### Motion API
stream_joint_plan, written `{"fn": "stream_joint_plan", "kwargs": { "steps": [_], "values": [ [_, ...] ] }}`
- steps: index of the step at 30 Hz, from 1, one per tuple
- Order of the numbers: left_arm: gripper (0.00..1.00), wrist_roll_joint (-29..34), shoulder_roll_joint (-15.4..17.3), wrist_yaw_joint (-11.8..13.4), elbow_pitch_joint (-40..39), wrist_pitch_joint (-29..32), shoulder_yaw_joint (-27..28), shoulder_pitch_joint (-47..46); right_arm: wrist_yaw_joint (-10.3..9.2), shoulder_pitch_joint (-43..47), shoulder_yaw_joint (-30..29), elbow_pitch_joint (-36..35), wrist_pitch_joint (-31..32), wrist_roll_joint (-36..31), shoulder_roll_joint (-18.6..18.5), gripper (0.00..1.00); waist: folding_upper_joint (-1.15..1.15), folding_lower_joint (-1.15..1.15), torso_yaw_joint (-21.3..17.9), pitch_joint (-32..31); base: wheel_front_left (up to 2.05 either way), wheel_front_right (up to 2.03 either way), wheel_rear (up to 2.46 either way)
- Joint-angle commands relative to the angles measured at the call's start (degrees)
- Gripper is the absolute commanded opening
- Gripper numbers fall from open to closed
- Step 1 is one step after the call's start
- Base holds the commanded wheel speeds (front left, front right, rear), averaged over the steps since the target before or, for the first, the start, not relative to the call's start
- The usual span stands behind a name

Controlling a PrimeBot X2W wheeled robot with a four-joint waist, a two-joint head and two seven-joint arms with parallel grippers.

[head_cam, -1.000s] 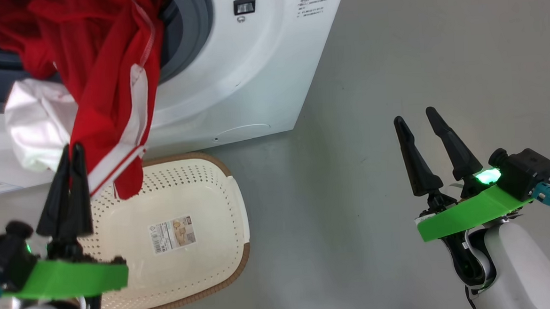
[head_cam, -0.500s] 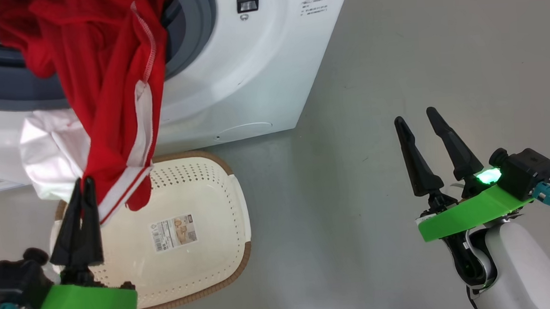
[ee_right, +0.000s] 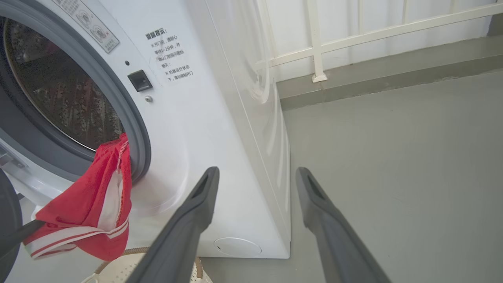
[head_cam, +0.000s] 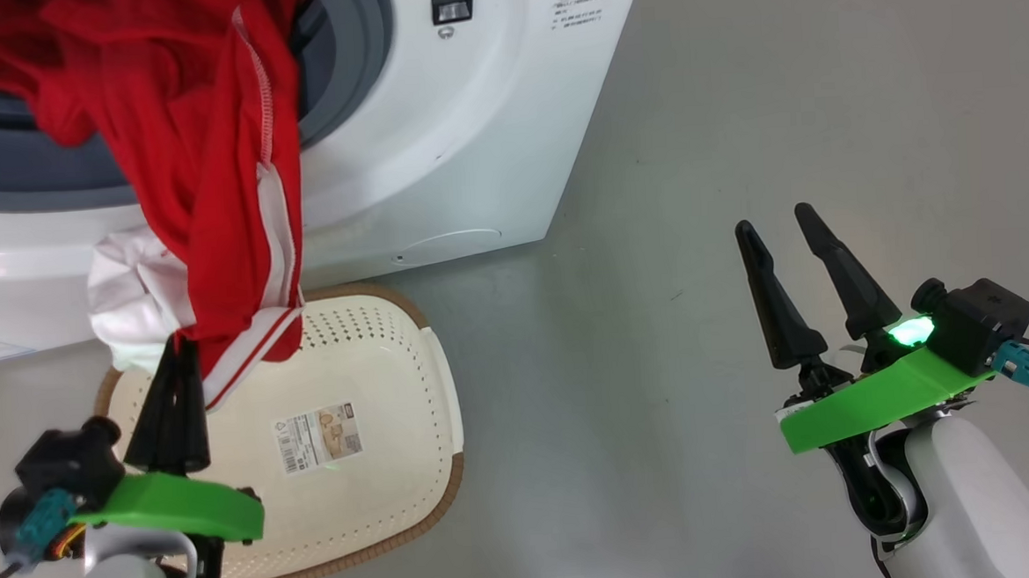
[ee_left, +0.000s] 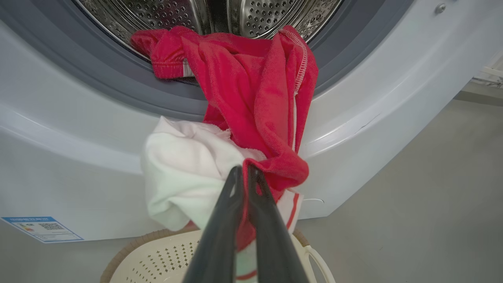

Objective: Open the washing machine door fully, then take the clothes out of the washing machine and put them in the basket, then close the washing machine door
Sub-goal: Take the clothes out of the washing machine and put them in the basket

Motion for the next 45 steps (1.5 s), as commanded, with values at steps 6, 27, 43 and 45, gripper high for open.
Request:
{"fn": "stream_joint_plan", "kwargs": {
  "steps": [6, 27, 43, 45],
  "values": [
    [0.0, -0.77, -0.1, -2.24, 8.81, -1.27, 2.16, -5.33, 0.09, -0.03, 1.41, -1.03, -0.27, 0.33, 0.01, 1.0, 0.0, 0.0, -0.32, -0.02, 0.0, 0.0, 0.0],
    [1.0, 3.25, -3.42, -6.04, 14.92, -1.58, 7.7, -7.38, 0.09, 0.51, 1.49, -0.72, -0.27, 0.42, -0.28, 1.0, 0.0, 0.0, -0.3, -0.7, 0.0, 0.0, 0.0],
    [1.0, 6.05, -4.03, -6.07, 5.9, -1.59, 9.67, -5.89, 0.09, 0.59, 0.94, -1.28, -0.27, 0.29, -0.05, 1.0, 0.0, 0.0, -0.6, -0.11, 0.0, 0.0, 0.0],
    [1.0, 6.23, -3.95, -5.89, 4.99, -1.59, 9.76, -5.87, 0.09, 0.62, 0.87, -1.36, -0.27, 0.27, -0.08, 1.0, 0.0, 0.0, -0.64, -0.11, 0.0, 0.0, 0.0]
  ]
}}
